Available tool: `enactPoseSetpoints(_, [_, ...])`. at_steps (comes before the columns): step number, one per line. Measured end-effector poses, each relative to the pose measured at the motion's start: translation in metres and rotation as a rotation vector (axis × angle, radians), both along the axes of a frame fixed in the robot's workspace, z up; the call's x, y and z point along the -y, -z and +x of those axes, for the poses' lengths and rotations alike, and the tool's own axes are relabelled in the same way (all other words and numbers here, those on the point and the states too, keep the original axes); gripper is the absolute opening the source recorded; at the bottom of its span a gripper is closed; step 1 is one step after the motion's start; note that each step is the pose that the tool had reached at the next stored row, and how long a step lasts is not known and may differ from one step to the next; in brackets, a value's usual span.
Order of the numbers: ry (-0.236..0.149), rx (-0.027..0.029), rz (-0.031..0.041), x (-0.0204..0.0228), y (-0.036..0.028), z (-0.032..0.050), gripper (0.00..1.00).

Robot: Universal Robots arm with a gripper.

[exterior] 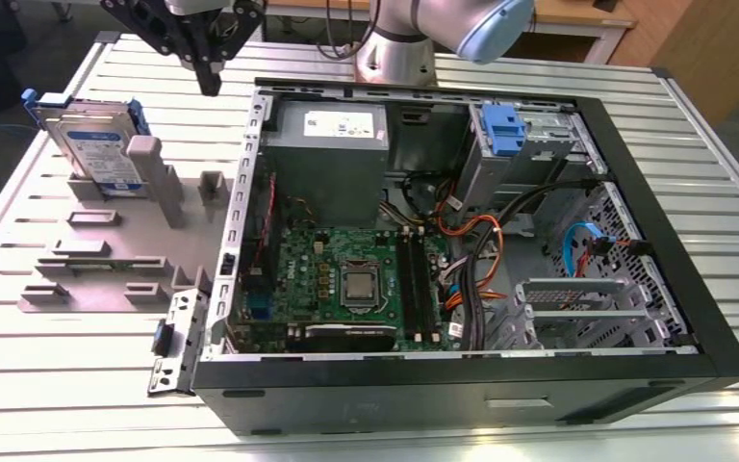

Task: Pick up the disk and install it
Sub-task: 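Reach for the disk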

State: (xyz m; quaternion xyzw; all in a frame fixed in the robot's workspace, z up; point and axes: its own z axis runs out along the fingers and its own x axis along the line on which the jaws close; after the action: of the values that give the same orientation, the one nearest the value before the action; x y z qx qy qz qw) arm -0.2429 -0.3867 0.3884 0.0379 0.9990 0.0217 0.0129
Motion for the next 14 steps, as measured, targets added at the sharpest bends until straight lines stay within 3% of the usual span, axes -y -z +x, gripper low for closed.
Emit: enactPoseSetpoints(14, [0.000,0.0000,0.0000,-0.0004,0.0007,-0.0149,0.11])
